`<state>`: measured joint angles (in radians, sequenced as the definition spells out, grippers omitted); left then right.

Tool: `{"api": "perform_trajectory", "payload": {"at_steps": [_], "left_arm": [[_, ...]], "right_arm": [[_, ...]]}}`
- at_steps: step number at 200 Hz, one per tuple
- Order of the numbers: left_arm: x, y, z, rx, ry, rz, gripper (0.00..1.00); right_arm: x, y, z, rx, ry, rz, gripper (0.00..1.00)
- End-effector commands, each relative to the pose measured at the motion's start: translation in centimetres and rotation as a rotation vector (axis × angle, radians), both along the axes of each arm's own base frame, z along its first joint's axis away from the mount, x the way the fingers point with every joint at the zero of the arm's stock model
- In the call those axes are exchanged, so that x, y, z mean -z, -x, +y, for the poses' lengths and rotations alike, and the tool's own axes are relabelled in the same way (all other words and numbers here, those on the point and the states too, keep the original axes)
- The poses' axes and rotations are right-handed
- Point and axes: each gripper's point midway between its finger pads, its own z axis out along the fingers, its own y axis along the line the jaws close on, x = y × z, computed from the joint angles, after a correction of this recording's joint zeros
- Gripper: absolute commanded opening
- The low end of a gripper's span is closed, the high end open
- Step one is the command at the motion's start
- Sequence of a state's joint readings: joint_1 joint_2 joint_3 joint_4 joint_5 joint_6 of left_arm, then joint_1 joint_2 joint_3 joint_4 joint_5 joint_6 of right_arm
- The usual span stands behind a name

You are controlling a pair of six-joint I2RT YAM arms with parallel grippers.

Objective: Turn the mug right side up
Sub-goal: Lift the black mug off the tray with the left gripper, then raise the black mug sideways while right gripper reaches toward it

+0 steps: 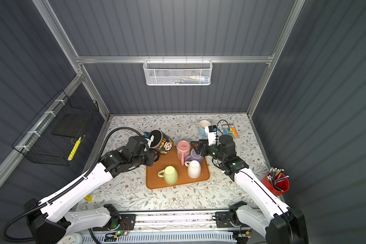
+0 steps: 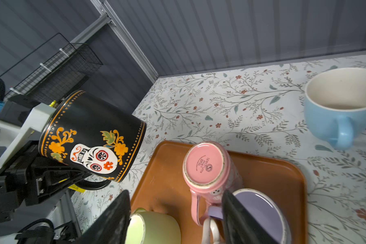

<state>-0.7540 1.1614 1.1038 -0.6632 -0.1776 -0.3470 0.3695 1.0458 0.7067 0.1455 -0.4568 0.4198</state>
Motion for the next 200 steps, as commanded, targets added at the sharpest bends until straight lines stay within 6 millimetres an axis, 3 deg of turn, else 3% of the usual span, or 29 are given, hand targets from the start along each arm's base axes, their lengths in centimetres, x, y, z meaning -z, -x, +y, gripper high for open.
{"api": "perform_trajectory", "payload": {"at_steps": [1,69,115,123,200], "left_arm": [[-6.9,-1.2,-2.1,0.015,0.237,-0.17,0.0],[-11.5,-2.4,-4.4,0.08,0.508,-0.232,0.0],[-13.3,-3.0,-6.3,0.145,0.657,-0.264,0.0],[-13.6,-3.0,-6.6,0.155,0.681,-0.272,0.0],[-15.4,-3.6,-8.2,0.213,0.836,-0.314,0.0]], "right_arm": [[-1.6,1.3,1.3,-0.095,-0.089,-0.047,0.69],[-2.4,3.9,2.2,-0.249,-0.265,-0.084,0.71],[-3.2,4.6,2.9,-0.334,-0.372,-0.091,0.77],[-2.6,4.2,3.1,-0.337,-0.382,-0.067,0.77],[-5.2,3.5,4.3,-0.432,-0.474,-0.111,0.78]]}}
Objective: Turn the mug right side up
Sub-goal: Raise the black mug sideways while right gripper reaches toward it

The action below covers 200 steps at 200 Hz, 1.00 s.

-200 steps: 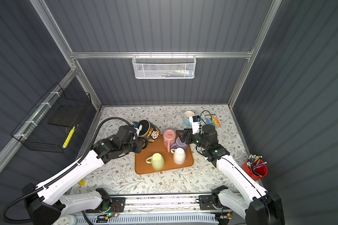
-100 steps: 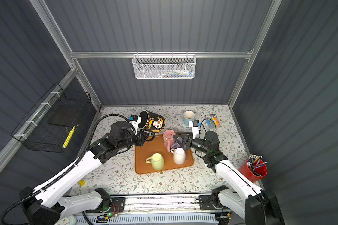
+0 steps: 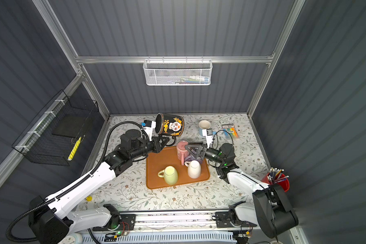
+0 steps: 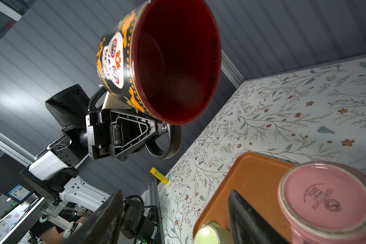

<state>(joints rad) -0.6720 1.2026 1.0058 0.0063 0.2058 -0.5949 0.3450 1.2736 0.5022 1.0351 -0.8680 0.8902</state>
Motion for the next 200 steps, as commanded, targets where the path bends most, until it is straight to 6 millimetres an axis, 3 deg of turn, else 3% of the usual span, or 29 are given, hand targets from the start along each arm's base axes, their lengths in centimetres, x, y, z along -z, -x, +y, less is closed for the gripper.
{"api": "perform_trajectory", "payload": {"at_steps": [1,101,200], "left_arm": [[-7.4,-0.2,-0.6,0.034,0.205,-0.204,0.0],[-8.2,-1.2,-2.0,0.113,0.352,-0.226,0.0],[-9.3,-1.1,-2.2,0.156,0.453,-0.253,0.0]], "right_arm": [[-3.6,0.6,0.4,-0.054,-0.072,-0.106,0.78],[-6.0,-0.8,2.1,-0.131,-0.108,-0.159,0.72],[-6.2,-2.8,2.7,-0.134,-0.149,-0.154,0.71]]}}
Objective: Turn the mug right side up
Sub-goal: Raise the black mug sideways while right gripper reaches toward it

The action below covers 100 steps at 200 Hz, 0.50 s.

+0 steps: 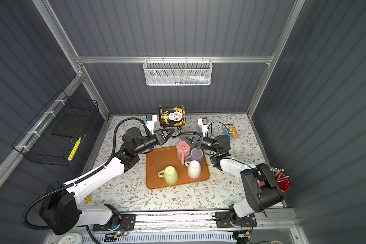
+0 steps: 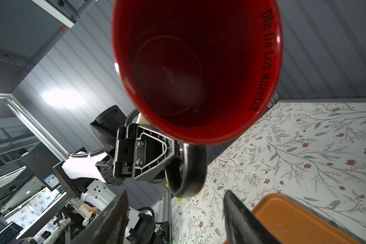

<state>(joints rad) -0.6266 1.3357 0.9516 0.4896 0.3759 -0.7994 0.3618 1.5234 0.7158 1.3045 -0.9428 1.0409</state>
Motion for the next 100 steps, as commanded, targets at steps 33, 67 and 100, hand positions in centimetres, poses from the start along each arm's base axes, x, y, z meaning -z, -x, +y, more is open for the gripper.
{"api": "perform_trajectory", "payload": {"at_steps": [33,67,100], "left_arm": [[-5.3,0.7,0.0,0.043,0.179,-0.193,0.0],[-4.8,0.4,-0.2,0.046,0.189,-0.19,0.0],[-4.7,0.2,-0.5,0.06,0.212,-0.185,0.0]], "right_arm": [[-3.0,-0.3,0.3,-0.034,-0.084,-0.073,0.68],[-3.5,-0.8,0.5,-0.024,-0.097,-0.084,0.66],[-4.0,-1.4,0.7,-0.021,-0.108,-0.083,0.62]]}}
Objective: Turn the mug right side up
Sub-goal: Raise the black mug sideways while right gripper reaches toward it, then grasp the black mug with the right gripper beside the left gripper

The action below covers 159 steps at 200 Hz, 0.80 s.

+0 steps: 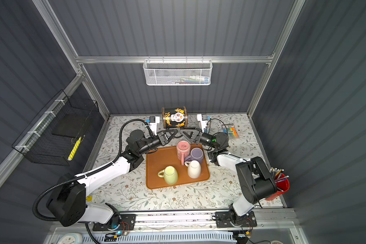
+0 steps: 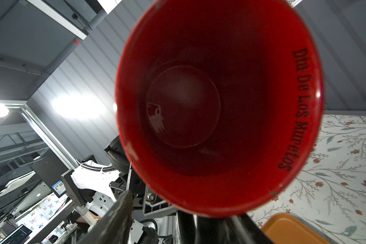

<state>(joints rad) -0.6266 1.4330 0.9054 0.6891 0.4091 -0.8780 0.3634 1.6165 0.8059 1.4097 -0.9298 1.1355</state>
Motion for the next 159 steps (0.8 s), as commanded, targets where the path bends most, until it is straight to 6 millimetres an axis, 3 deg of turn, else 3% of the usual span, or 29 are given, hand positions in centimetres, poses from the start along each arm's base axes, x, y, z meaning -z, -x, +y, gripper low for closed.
{"api": "perform_trajectory", "payload": {"at_steps": [1,112,159], "left_arm": [[-6.5,1.1,0.8,0.016,0.148,-0.204,0.0],[-5.9,0.7,-0.1,0.059,0.2,-0.175,0.0],[-5.7,0.8,-0.1,0.063,0.201,-0.174,0.0]], "right_arm": [[-2.4,0.3,0.1,-0.003,-0.048,-0.079,0.62],[-3.0,-1.2,0.6,0.012,-0.072,-0.066,0.39],[-2.9,-1.5,0.6,0.022,-0.075,-0.065,0.24]]}}
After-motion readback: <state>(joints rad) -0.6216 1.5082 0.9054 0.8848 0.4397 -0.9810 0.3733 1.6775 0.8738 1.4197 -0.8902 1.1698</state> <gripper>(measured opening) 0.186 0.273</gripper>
